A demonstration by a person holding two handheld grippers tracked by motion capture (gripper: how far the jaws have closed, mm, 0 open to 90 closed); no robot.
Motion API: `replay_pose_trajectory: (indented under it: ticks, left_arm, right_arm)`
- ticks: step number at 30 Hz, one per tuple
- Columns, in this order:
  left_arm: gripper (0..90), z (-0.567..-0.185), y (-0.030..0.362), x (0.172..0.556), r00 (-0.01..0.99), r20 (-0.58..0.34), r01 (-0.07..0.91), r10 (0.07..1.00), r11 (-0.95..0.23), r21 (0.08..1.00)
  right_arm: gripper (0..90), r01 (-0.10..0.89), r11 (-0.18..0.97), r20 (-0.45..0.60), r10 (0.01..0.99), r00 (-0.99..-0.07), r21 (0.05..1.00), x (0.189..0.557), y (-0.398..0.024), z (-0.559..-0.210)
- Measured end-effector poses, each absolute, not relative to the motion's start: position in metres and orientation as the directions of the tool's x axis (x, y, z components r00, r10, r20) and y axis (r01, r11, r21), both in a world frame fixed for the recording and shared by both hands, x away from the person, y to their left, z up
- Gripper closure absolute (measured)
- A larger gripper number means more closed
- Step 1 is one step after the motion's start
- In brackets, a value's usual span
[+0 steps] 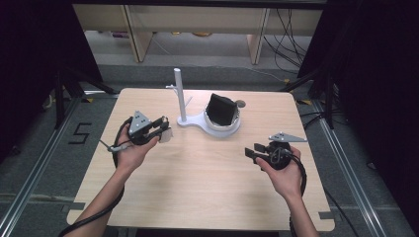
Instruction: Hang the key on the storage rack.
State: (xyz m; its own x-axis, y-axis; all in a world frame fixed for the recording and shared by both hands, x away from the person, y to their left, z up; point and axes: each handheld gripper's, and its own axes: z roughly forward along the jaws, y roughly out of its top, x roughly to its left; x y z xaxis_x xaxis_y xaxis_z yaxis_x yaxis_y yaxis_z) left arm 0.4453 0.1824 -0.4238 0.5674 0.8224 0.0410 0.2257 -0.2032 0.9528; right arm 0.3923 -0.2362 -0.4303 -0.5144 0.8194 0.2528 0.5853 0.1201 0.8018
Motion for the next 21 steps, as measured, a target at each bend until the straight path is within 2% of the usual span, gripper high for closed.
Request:
replay_pose_trajectory:
  ticks: [8,10,11,13,14,16,21]
  left_arm:
    - [71.0,-0.409,0.192,0.463,0.541,0.034,0.206,0.840,-0.172,0.963]
    - [71.0,-0.407,0.191,0.467,0.538,0.031,0.203,0.843,-0.165,0.965]
    - [70.9,-0.406,0.191,0.469,0.537,0.032,0.202,0.843,-0.165,0.965]
    - [71.0,-0.404,0.190,0.473,0.536,0.031,0.199,0.843,-0.163,0.966]
    - [71.0,-0.402,0.189,0.476,0.534,0.029,0.199,0.845,-0.159,0.967]
    - [70.9,-0.400,0.189,0.480,0.532,0.034,0.196,0.846,-0.162,0.967]
    - [70.9,-0.396,0.186,0.494,0.536,0.035,0.202,0.844,-0.169,0.965]
  right_arm:
    - [51.7,0.570,0.112,0.216,0.852,-0.477,0.814,0.388,-0.248,-0.449]
    - [51.7,0.567,0.095,0.223,0.857,-0.465,0.818,0.389,-0.250,-0.454]
    - [51.7,0.604,0.060,0.271,0.855,-0.441,0.794,0.385,-0.247,-0.453]
    - [51.7,0.573,0.116,0.210,0.857,-0.471,0.811,0.388,-0.252,-0.454]
    - [51.7,0.598,0.074,0.260,0.853,-0.452,0.798,0.386,-0.249,-0.455]
    - [51.7,0.584,0.103,0.228,0.855,-0.465,0.805,0.388,-0.252,-0.455]
    - [51.7,0.588,0.101,0.232,0.855,-0.464,0.803,0.388,-0.251,-0.455]
